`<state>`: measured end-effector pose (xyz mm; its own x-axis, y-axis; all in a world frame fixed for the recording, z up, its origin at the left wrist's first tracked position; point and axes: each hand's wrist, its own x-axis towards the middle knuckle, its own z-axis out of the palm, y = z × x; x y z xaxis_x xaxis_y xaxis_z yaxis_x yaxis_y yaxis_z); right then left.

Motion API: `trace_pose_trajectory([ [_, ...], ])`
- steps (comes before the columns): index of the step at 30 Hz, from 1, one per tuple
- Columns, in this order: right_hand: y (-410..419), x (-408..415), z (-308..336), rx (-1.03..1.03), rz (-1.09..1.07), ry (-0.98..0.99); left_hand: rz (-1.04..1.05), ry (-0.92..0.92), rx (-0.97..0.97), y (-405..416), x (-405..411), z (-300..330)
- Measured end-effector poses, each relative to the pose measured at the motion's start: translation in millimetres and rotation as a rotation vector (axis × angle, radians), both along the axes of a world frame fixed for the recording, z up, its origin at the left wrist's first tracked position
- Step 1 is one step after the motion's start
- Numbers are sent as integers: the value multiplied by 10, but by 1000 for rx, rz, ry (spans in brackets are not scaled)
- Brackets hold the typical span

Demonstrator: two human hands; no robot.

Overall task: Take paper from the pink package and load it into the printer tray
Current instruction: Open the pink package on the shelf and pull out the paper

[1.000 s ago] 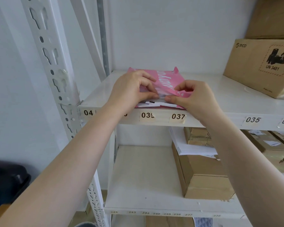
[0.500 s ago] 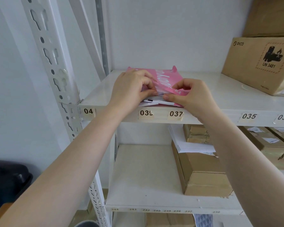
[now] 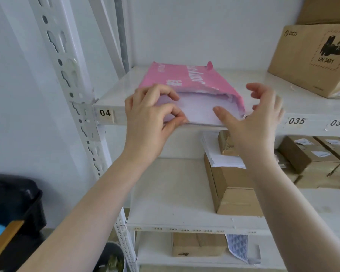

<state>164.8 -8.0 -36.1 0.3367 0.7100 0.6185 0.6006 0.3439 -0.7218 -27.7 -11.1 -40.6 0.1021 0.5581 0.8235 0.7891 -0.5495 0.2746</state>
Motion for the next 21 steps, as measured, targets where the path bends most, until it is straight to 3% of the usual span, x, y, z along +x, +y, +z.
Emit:
trace_pose_trajectory([
  [3,-196,-9,-197,-88,12,293,-30,-63,-49,-181,20,-219],
  [6,-249,2,-321,-361,345,731,-50,-86,-134,-318,55,-409],
  [7,-250,11,-365,-422,422,786,-43,-66,-151,-352,58,-466],
  [11,-272,43,-529,-453,509,754,-5,-87,-209,-453,-24,-594],
  [14,-341,82,-638,-453,546,771,76,-424,-232,-452,-169,-569],
  [16,-412,94,-727,-476,566,774,64,-698,-444,-394,-287,-513],
  [18,-492,88,-837,-502,591,795,-143,-894,-818,-357,-365,-503],
  [19,-533,85,-883,-514,600,805,-260,-939,-951,-340,-392,-543],
  [21,-598,103,-965,-548,612,794,-374,-896,-1021,-329,-433,-652],
])
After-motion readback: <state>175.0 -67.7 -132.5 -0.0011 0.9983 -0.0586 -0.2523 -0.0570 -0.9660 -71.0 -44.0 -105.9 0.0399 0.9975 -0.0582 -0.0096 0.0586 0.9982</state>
